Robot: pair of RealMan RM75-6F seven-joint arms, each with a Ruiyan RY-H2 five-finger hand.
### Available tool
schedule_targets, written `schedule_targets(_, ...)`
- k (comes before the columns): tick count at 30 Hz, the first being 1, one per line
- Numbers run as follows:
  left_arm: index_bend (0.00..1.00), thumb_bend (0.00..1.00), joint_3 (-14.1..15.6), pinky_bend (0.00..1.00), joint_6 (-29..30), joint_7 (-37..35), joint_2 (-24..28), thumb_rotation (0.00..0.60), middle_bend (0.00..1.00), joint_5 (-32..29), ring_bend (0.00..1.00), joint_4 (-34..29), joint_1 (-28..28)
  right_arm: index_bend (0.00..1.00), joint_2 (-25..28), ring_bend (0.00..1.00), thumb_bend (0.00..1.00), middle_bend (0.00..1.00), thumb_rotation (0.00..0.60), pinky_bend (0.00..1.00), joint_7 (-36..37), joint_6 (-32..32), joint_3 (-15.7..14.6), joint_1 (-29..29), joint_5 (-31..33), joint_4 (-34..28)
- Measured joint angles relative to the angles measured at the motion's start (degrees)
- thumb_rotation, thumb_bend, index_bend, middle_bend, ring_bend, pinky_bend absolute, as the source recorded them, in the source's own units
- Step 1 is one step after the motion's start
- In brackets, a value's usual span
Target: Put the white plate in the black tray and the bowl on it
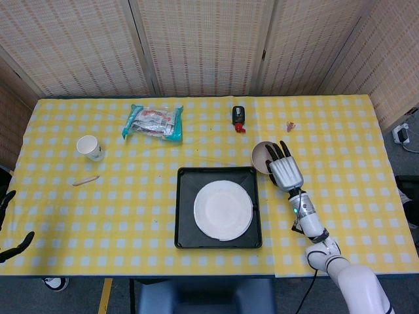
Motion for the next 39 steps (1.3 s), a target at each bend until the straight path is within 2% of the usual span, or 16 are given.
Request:
schedule_targets(5,0.00,0.31,0.0,0.01,0.2,0.0,0.0,0.600,0.00,-0.1,0.00,-0.1,0.1,0.74,1.2,0.09,0.52,0.14,0.600,0.00,0.3,2.7,-0.3,-0.5,-0.8,-2.2)
schedule_targets(11,0.00,0.31,0.3,0.01,0.0,0.3,0.0,0.600,0.00,0.2,0.00,-0.3,0.0,0.74,4.6,0.09,0.52,0.14,0.600,0.00,-0.4,5.7,-1.2,-1.3,-2.3,-10.4)
schedule_targets(17,0.00,0.31,0.6,0.01,-0.3,0.5,0.0,0.600,0.00,0.4,0.00,-0.8,-0.1,0.74,10.3,0.10,0.52,0.14,0.600,0.00,-4.9,8.9,-2.2,-2.0,-4.5,-25.1)
schedule_targets(24,0.00,0.31,0.3,0.01,0.3,-0.4,0.5,0.600,0.00,-0.2,0.00,-0.8,0.2,0.74,17.7,0.10,0.52,0.14,0.600,0.00,-13.3,8.9,-3.9,-2.7,-6.3,-46.1)
schedule_targets(27,0.00,0.31,0.3,0.01,0.5,-0.9,0.8,0.600,0.00,-0.3,0.00,-0.8,0.4,0.74,19.9,0.10,0.52,0.14,0.600,0.00,-17.6,8.2,-4.9,-3.1,-6.9,-51.4)
schedule_targets(31,0.00,0.31,0.3,0.01,0.9,-1.7,1.1,0.600,0.00,-0.3,0.00,-0.8,0.6,0.74,20.8,0.10,0.52,0.14,0.600,0.00,-21.4,6.4,-6.0,-3.6,-7.0,-54.1)
schedule_targets(39,0.00,0.31,0.1,0.01,1.4,-2.5,1.4,0.600,0.00,-0.4,0.00,-0.7,0.9,0.74,19.8,0.10,0.52,0.14,0.600,0.00,-22.4,1.1,-6.7,-3.7,-4.3,-54.0)
